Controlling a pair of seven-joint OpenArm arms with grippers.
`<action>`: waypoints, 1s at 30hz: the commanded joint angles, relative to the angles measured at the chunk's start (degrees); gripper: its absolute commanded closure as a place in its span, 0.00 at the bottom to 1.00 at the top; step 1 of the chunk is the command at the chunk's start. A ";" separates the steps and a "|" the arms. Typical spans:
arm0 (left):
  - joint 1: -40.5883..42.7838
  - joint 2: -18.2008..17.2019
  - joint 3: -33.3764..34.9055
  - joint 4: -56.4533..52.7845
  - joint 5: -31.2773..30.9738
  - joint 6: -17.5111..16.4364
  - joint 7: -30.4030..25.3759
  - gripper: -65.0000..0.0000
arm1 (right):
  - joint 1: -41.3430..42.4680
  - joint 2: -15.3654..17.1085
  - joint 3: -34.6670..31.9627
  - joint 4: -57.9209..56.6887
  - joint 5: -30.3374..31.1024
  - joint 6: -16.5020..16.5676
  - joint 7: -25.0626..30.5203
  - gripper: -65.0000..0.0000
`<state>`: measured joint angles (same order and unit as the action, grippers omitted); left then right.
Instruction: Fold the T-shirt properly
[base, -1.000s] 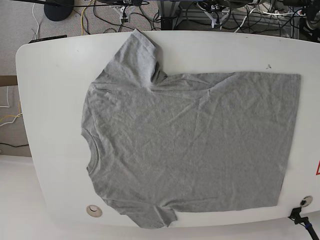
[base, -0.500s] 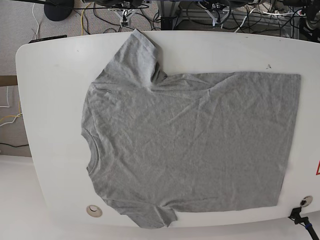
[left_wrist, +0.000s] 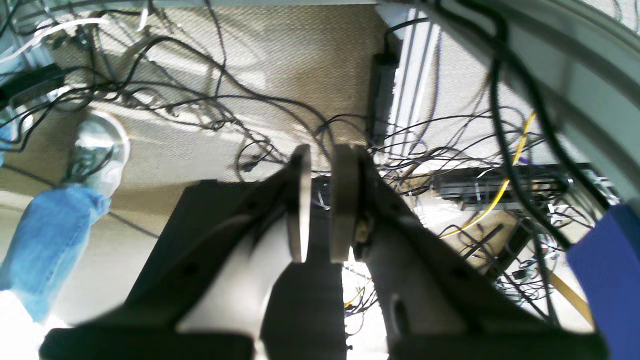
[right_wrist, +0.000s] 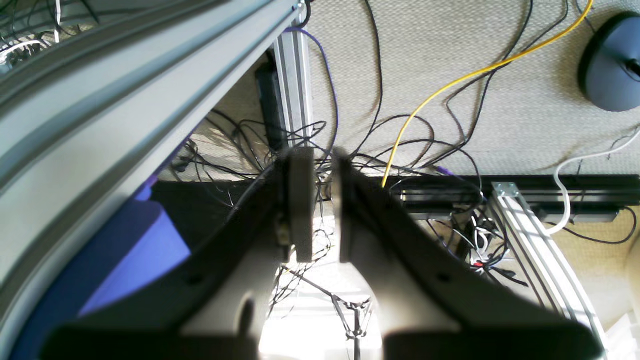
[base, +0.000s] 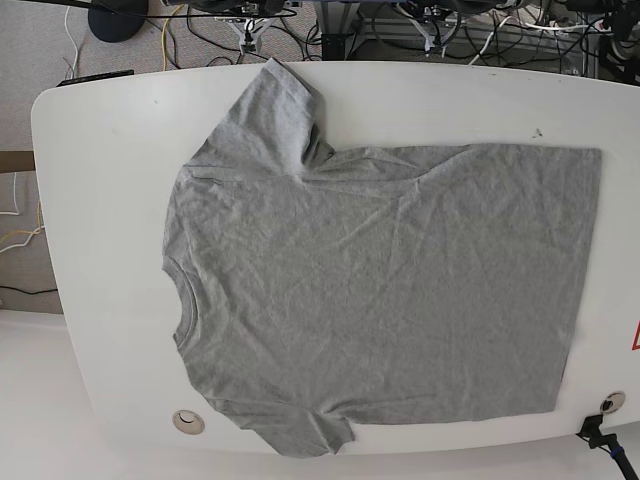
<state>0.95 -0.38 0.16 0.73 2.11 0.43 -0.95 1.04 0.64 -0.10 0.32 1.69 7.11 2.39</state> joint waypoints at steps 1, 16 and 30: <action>0.29 -0.22 0.09 -0.13 0.28 0.16 0.33 0.90 | -0.02 0.09 -0.01 0.13 0.09 0.06 -0.19 0.90; 0.78 -0.42 0.09 -0.05 0.32 0.17 0.20 0.86 | -0.18 0.24 -0.05 -0.02 0.04 0.09 -0.56 0.90; 1.01 -1.31 0.51 0.65 0.33 0.14 0.32 0.88 | -0.05 0.37 0.13 -0.07 0.16 0.57 0.61 0.90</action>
<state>2.02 -1.61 0.82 1.54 2.48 0.45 -0.86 0.91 0.93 -0.10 0.19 1.72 7.16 2.76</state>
